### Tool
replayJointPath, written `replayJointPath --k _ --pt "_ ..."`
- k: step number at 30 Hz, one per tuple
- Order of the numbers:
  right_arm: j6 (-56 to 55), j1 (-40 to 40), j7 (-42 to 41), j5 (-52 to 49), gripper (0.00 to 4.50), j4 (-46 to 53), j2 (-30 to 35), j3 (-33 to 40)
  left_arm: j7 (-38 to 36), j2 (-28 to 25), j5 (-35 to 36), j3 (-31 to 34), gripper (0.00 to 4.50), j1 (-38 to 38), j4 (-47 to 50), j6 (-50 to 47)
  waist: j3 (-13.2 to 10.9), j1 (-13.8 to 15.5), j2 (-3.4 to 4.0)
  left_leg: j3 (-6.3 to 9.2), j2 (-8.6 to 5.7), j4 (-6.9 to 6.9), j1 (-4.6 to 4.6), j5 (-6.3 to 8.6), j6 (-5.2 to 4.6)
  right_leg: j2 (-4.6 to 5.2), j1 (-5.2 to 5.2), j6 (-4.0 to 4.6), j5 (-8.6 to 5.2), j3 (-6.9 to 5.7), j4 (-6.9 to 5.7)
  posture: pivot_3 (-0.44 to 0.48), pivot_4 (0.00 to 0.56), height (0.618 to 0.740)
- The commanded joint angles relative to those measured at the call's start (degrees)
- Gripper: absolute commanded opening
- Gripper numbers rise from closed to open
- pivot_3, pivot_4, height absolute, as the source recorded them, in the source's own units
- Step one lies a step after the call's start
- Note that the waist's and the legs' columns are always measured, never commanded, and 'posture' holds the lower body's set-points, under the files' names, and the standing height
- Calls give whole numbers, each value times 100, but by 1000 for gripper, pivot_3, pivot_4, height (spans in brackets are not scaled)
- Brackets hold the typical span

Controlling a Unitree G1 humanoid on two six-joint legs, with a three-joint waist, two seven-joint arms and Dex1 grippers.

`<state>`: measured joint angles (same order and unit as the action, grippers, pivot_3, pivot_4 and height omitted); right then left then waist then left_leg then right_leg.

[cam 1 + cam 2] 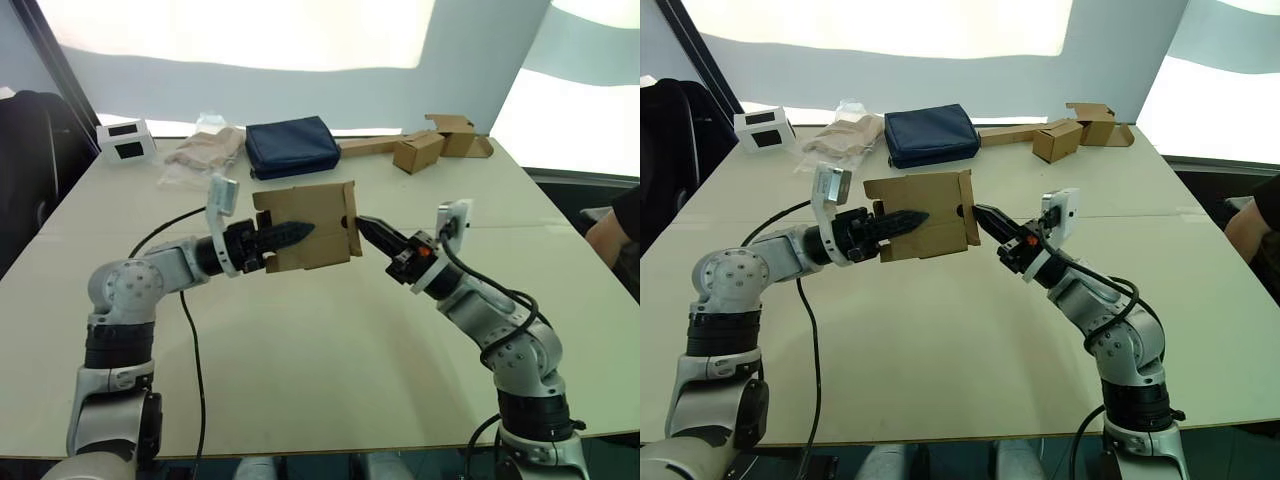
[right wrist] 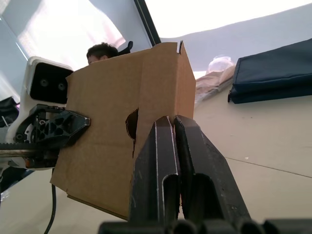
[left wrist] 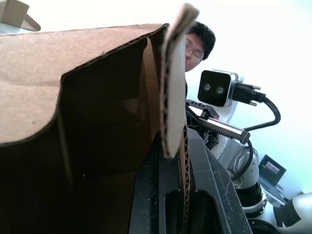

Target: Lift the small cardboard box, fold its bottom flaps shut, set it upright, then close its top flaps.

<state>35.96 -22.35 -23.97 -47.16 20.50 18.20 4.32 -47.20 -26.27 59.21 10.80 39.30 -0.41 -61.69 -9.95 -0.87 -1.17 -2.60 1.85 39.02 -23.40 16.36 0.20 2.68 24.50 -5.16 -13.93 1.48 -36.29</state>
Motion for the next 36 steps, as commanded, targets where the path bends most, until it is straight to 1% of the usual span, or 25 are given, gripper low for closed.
replayJointPath --k 1,3,8,15,18,22,24,25,26,27,28,33,36 --pt "-25 -137 -103 38 75 312 -46 -186 -12 48 181 120 0 235 100 23 0 0 0 1 0 0 0 0 0 -1 0 0 0 0 0 0 150 740" --pt "62 -114 -65 -132 75 263 -107 -75 -25 33 179 133 0 233 103 11 0 0 0 1 0 0 0 0 0 -1 0 -2 1 -1 0 0 150 740" --pt "473 83 -39 -1304 75 66 -305 541 -153 -95 171 145 0 180 188 -2 0 1 0 1 2 -1 0 0 0 0 0 -3 2 -1 0 0 150 740" --pt "570 146 76 -1852 75 -103 -375 875 -224 -153 192 162 0 164 220 12 0 -1 0 -1 2 -2 0 0 0 3 0 1 -1 0 1 0 150 740" --pt "568 180 167 -2379 75 -328 -371 1287 -269 -209 261 202 0 131 282 -38 0 -1 0 0 1 -2 0 0 0 1 0 0 0 0 1 0 150 740" --pt "598 295 218 -2976 1077 -720 -338 1737 -303 -300 516 280 0 145 357 -208 0 0 0 0 2 -2 -1 0 0 1 0 -3 2 0 2 0 150 740" --pt "603 302 242 -3207 1996 -950 -349 1908 -304 -326 623 309 0 157 399 -290 -1 -1 0 0 2 -3 -1 0 0 1 0 -3 2 0 2 0 150 740" --pt "615 306 246 -3258 2314 -1030 -336 1945 -297 -334 658 310 0 162 419 -314 -1 -2 1 -1 2 -3 -1 0 0 1 0 -3 2 0 2 0 150 740" --pt "641 307 257 -3298 2751 -1082 -327 1948 -280 -338 694 313 0 169 434 -334 -1 -4 1 0 2 -3 -1 0 0 1 0 -2 1 0 2 0 150 740" --pt "668 305 265 -3321 3294 -1119 -326 1930 -262 -335 736 323 0 179 443 -350 -1 -6 1 -1 2 -3 -1 0 0 1 0 -1 1 0 2 0 150 740" --pt "705 297 250 -3342 3502 -1186 -364 1884 -208 -304 822 361 0 209 424 -379 -1 -8 1 0 2 -3 -1 0 0 1 0 -1 0 0 2 0 150 740" --pt "791 288 191 -3392 3502 -1365 -549 1722 -99 -278 979 363 0 261 421 -411 -2 -19 3 1 3 -3 0 0 0 -3 0 -4 2 0 2 0 150 740" --pt "812 303 220 -3552 3502 -1291 -732 1646 -80 -276 976 329 0 265 412 -386 -3 -19 4 1 2 -4 0 0 0 -4 0 -10 5 0 2 0 150 740"
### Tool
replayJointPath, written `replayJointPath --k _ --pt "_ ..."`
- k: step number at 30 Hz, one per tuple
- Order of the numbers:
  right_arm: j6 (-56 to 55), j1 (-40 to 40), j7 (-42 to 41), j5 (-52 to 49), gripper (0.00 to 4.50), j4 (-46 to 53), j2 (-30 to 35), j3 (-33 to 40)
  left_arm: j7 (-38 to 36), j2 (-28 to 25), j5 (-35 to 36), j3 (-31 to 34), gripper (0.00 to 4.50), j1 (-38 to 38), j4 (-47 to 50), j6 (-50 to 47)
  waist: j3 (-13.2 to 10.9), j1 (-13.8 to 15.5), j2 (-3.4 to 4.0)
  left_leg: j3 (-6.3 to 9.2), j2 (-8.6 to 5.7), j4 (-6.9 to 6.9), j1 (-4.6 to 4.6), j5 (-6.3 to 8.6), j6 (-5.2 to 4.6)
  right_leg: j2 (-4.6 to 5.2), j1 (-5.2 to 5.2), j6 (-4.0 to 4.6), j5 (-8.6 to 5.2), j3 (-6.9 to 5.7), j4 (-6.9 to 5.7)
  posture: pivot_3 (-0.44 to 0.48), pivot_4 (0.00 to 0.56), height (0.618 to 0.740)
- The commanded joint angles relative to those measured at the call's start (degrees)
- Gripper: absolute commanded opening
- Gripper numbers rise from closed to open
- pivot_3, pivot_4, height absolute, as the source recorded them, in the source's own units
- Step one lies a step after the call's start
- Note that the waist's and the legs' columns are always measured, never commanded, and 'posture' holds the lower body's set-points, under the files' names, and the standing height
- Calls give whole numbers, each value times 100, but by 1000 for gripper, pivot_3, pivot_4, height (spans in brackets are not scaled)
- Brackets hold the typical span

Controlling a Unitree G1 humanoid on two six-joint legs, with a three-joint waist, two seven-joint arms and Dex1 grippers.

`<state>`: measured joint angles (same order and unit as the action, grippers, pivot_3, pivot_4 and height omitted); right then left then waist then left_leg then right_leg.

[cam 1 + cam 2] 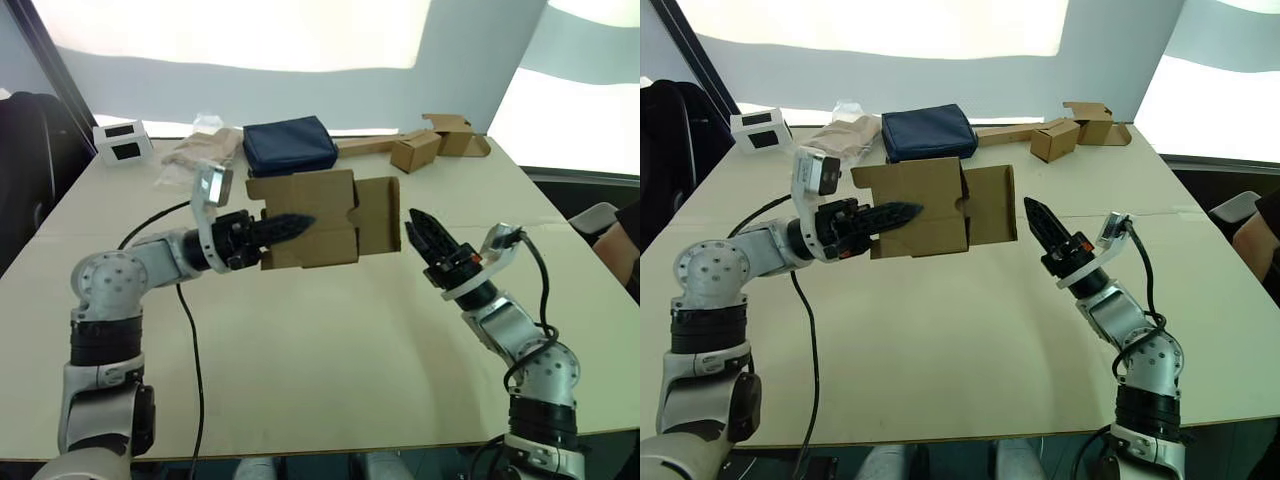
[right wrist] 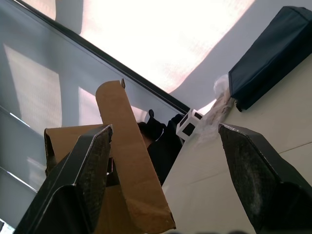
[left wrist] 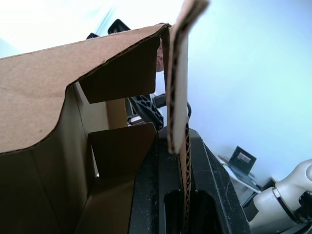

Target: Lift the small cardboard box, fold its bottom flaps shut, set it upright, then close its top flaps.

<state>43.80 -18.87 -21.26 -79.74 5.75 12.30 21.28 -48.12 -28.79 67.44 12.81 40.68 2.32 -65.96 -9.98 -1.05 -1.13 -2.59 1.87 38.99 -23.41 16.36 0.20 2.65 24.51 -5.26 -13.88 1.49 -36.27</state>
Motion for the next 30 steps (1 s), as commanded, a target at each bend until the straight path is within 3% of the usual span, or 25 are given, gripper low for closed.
replayJointPath --k 1,9,28,30 --pt "13 -41 20 -418 3502 323 -248 -84 -10 -30 109 94 0 123 125 69 0 2 0 0 0 0 0 0 0 0 0 0 0 0 0 0 150 740" --pt "150 71 207 -773 3502 1073 -325 -422 -163 -98 -159 -69 0 136 -11 200 -1 10 2 -1 1 0 -1 0 0 4 0 1 0 0 0 0 150 740" --pt "-48 165 229 -463 3502 1233 -183 -770 -377 -47 -436 -185 0 216 -127 310 -1 7 2 -1 1 0 -1 0 0 4 0 12 -7 0 0 0 150 740" --pt "-68 175 224 -456 3111 1240 -172 -773 -374 -45 -438 -178 0 216 -131 315 -1 8 2 -1 1 0 -1 0 0 4 0 12 -7 0 0 0 150 740"
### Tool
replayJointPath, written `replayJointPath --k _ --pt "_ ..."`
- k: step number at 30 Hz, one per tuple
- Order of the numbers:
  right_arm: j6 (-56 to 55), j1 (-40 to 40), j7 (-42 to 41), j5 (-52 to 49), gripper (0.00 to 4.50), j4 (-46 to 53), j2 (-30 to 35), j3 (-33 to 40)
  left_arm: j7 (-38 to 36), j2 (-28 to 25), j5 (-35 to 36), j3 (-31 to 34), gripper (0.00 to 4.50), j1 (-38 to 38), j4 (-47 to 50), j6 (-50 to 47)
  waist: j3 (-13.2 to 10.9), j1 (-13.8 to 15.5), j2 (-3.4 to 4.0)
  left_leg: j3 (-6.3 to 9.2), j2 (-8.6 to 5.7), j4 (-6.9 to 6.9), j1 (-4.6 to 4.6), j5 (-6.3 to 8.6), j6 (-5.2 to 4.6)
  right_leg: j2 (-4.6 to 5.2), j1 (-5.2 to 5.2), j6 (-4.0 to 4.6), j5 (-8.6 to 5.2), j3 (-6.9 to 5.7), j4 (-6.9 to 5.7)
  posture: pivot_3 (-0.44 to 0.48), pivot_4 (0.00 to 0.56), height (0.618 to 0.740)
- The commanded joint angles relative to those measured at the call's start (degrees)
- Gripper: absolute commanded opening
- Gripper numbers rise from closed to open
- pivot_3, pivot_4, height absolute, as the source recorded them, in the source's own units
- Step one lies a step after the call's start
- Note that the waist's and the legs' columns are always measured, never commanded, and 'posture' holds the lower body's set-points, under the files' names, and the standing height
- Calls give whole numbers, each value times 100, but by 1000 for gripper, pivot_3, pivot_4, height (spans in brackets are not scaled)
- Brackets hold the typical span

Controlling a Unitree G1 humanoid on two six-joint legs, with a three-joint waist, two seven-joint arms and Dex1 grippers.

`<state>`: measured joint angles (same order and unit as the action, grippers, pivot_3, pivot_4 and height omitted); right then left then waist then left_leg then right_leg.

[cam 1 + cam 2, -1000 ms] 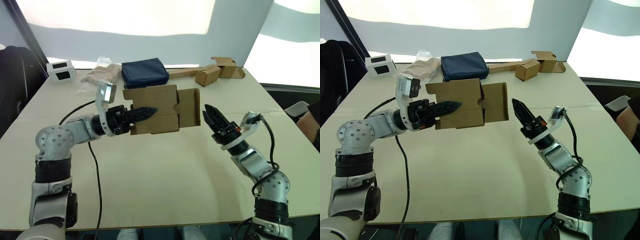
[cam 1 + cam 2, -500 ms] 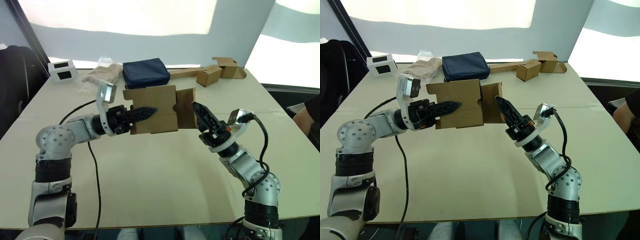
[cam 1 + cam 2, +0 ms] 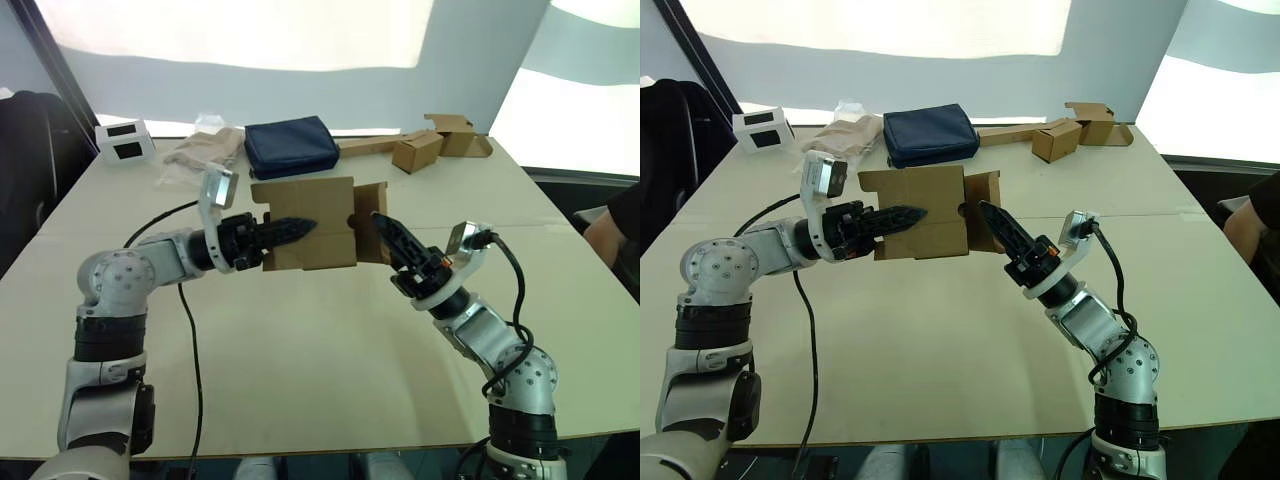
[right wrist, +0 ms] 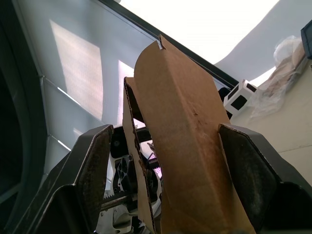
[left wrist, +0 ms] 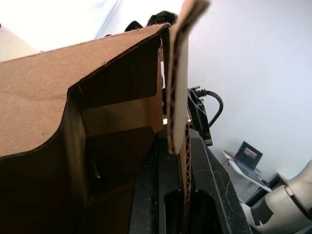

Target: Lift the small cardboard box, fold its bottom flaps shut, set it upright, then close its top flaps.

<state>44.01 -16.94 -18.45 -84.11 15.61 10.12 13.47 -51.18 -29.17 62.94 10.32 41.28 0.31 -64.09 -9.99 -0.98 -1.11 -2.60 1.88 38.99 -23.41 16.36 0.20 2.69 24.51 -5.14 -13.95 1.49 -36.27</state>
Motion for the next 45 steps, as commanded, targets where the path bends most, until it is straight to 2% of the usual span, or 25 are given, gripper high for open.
replayJointPath --k 1,2,22,25,26,37,45 --pt "-97 -16 -57 -21 2980 256 49 9 -65 -8 12 75 0 155 71 130 0 0 0 0 0 0 0 0 0 0 0 0 0 0 0 0 150 740" --pt "-104 -10 -61 -26 2649 260 54 12 -63 -9 10 77 0 149 75 133 0 0 0 0 0 0 0 0 0 0 0 0 0 0 0 0 150 740" --pt "-215 128 -33 -114 2649 442 110 56 -109 5 -84 42 0 182 -14 211 0 1 0 0 0 0 0 0 0 0 0 0 0 0 0 0 150 740" --pt "-221 141 -27 -99 2005 452 114 56 -126 15 -101 44 0 181 -10 206 0 1 0 0 0 0 0 0 0 0 0 0 0 0 0 0 150 740" --pt "-209 149 -40 -69 1590 462 134 43 -131 19 -100 44 0 178 0 202 0 1 0 0 0 0 0 0 0 0 0 0 0 0 0 0 150 740" --pt "-367 131 -28 506 1590 542 224 -118 -115 39 -97 53 0 175 26 176 0 1 0 0 -1 0 0 0 0 -1 0 0 0 0 0 0 150 740" --pt "-481 106 1 563 1590 574 233 -86 -104 30 -82 59 0 167 42 154 0 2 0 0 -1 0 0 0 0 -1 0 -1 1 0 0 0 150 740"
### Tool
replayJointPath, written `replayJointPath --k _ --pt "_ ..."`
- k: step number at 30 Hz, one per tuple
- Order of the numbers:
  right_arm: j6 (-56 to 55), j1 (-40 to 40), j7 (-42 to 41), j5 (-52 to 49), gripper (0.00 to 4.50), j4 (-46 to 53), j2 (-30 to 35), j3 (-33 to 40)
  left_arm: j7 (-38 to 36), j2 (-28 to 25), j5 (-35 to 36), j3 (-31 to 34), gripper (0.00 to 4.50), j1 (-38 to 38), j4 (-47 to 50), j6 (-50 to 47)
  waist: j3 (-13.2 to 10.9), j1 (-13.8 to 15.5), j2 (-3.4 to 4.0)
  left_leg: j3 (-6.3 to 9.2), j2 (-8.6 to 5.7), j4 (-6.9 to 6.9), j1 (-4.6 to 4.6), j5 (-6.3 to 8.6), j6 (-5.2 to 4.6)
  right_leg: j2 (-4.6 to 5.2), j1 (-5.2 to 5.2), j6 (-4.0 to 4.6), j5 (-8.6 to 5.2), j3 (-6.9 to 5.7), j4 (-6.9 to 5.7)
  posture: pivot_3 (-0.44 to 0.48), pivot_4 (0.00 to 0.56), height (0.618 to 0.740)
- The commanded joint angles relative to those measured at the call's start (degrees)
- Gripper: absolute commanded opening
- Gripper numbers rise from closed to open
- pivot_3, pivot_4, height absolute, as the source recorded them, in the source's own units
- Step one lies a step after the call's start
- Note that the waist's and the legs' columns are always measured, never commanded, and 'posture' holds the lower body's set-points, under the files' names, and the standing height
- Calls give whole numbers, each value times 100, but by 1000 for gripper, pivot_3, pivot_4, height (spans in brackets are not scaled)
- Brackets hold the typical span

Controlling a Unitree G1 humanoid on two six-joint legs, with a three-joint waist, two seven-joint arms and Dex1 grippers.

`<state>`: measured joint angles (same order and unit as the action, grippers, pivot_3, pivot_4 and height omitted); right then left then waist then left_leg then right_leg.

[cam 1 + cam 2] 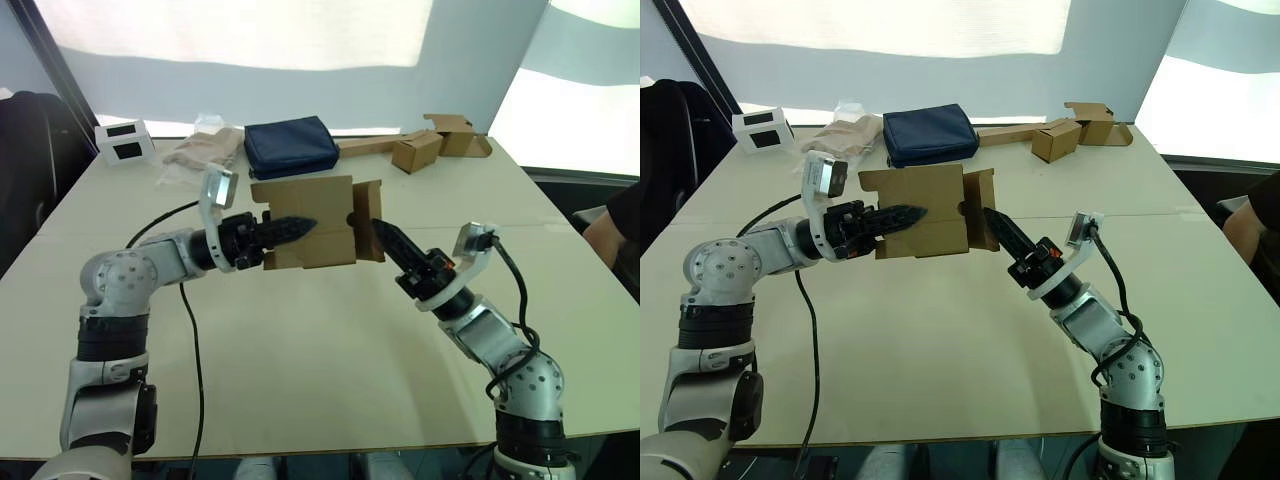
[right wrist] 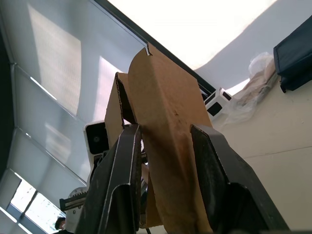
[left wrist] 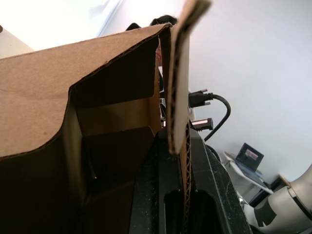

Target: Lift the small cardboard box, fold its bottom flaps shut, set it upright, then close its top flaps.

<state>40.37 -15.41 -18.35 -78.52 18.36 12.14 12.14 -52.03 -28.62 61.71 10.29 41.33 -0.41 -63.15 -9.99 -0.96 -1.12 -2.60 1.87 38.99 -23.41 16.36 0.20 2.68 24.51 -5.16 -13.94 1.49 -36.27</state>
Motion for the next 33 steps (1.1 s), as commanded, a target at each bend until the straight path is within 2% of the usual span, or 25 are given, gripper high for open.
replayJointPath --k 1,3,6,8,21,33 --pt "-128 -49 -14 49 1590 311 50 42 -19 -21 27 53 0 168 108 69 0 0 0 0 0 0 0 0 0 0 0 0 0 0 0 0 150 740" --pt "-150 -49 -13 113 1590 342 68 29 -19 -18 -4 36 0 173 103 92 0 1 0 0 0 0 0 0 0 0 0 0 0 0 0 0 150 740" --pt "-173 -57 25 124 888 412 62 17 -15 -5 -29 25 0 171 104 107 0 1 0 0 0 0 0 0 0 0 0 0 0 0 0 0 150 740" --pt "-173 -50 43 134 33 458 67 6 -8 7 -40 27 0 172 107 105 0 0 0 0 0 0 0 0 0 0 0 0 0 0 0 0 150 740" --pt "-219 -46 177 566 33 755 137 -206 92 127 -55 32 0 193 118 67 0 2 0 0 -1 0 0 0 0 0 0 0 0 0 0 0 150 740" --pt "-228 52 146 304 33 588 70 -79 103 124 -56 63 0 207 114 78 0 3 0 0 -1 0 0 0 0 0 0 0 0 0 0 0 150 740"
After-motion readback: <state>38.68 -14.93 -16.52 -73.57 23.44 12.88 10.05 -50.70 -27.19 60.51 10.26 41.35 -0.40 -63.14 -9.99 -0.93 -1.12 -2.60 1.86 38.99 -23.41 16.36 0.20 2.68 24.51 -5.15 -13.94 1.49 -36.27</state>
